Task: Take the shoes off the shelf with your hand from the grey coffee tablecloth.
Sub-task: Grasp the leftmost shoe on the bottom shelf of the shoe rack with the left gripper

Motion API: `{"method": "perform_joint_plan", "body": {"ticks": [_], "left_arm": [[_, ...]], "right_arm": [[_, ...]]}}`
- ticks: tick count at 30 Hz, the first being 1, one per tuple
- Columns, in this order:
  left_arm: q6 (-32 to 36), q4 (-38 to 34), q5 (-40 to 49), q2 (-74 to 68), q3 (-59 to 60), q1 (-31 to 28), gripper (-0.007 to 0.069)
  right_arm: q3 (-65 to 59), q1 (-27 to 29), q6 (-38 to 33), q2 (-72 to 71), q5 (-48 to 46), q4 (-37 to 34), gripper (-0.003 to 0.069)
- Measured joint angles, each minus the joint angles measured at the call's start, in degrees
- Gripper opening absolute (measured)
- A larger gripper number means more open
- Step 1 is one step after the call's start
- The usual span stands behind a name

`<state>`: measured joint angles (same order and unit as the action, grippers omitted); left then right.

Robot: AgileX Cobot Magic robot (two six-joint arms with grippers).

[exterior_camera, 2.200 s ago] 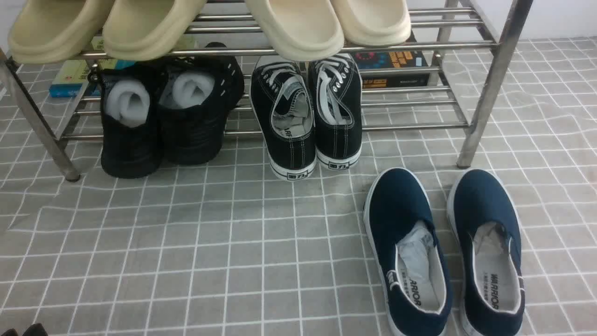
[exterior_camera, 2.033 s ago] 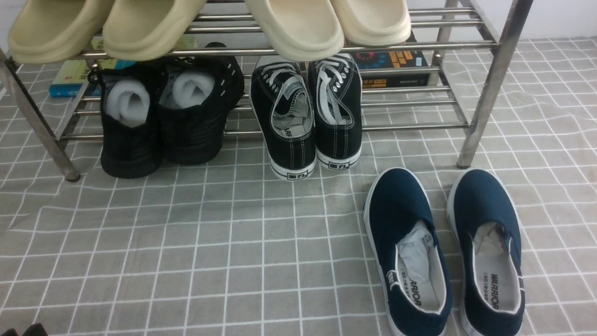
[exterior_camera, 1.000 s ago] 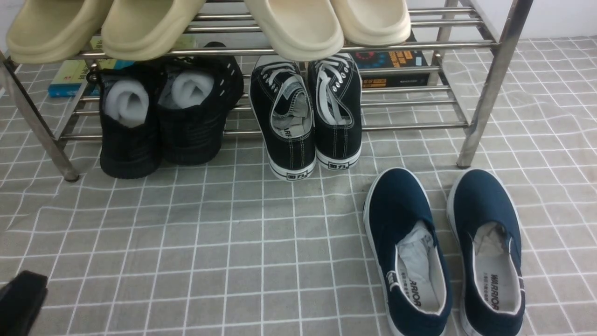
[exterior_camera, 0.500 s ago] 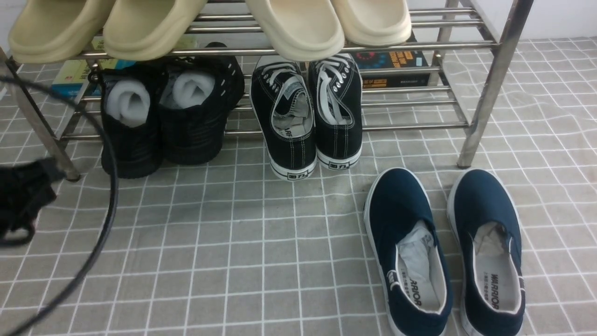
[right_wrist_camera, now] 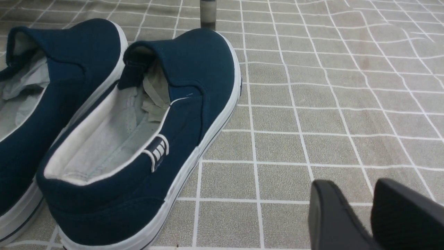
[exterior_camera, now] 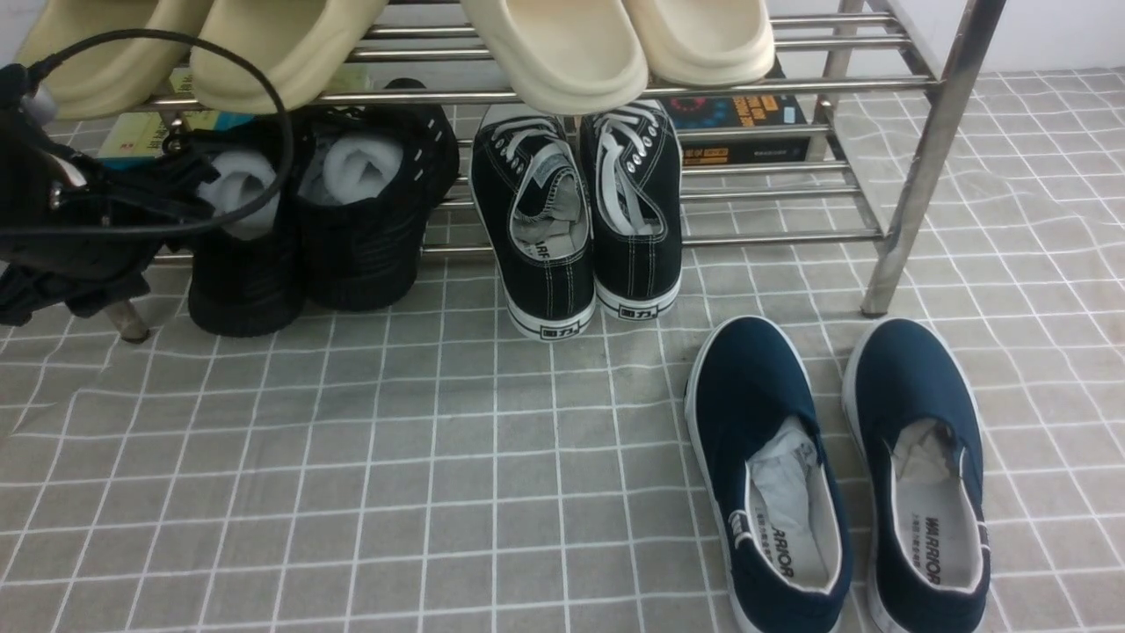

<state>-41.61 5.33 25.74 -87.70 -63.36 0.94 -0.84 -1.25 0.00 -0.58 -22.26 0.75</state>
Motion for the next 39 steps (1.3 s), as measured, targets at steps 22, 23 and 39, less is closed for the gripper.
{"method": "perform_joint_plan", "body": {"ticks": [22, 23, 39], "left_arm": [[-3.43, 0.05, -8.67, -9.47, -1.97, 0.00, 0.0328], [-3.63, 0.05, -8.09, -9.55, -1.97, 0.00, 0.0263], [-2.93, 6.80, 16.03, 4.10, 3.19, -0.33, 0.0032]], "right_arm": [[0.00, 0.00, -0.30, 0.00, 0.00, 0.00, 0.0232], [0.00, 0.00, -0.30, 0.00, 0.00, 0.00, 0.0233], [0.00, 0.11, -0.30, 0.00, 0.00, 0.00, 0.0239]]}}
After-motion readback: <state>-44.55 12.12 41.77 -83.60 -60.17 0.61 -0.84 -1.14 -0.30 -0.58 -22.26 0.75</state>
